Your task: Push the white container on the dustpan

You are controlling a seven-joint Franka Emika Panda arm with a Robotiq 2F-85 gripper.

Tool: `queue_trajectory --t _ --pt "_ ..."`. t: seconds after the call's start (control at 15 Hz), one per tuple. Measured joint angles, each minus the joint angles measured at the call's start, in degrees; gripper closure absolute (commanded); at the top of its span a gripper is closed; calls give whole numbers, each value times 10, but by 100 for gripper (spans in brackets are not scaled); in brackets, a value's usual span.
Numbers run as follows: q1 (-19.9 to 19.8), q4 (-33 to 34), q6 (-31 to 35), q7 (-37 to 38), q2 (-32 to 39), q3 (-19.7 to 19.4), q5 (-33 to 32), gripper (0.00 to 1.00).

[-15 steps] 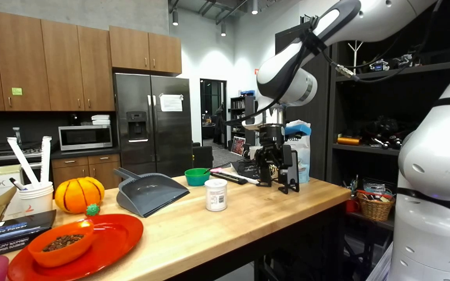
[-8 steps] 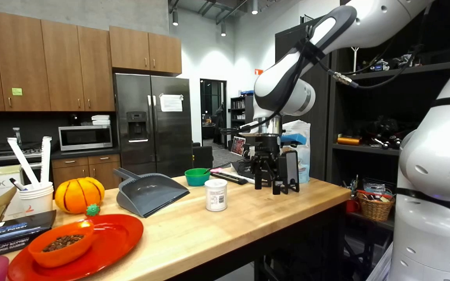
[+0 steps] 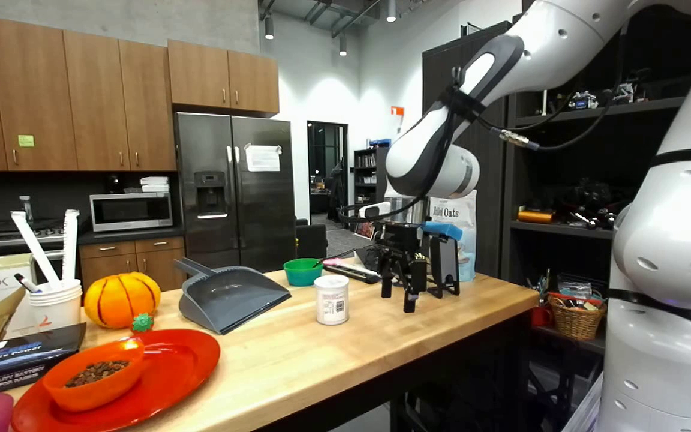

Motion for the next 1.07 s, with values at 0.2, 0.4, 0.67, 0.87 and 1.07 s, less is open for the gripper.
queue_trajectory --t 0.2,0.4,0.67,0.87,1.07 --pt "10 5 27 33 8 7 1 0" --pt "21 17 50 89 17 23 1 0" --pt "29 48 96 227 50 69 -14 0" --pt "28 60 122 360 80 106 -83 0" --pt "28 63 117 470 104 123 -149 0"
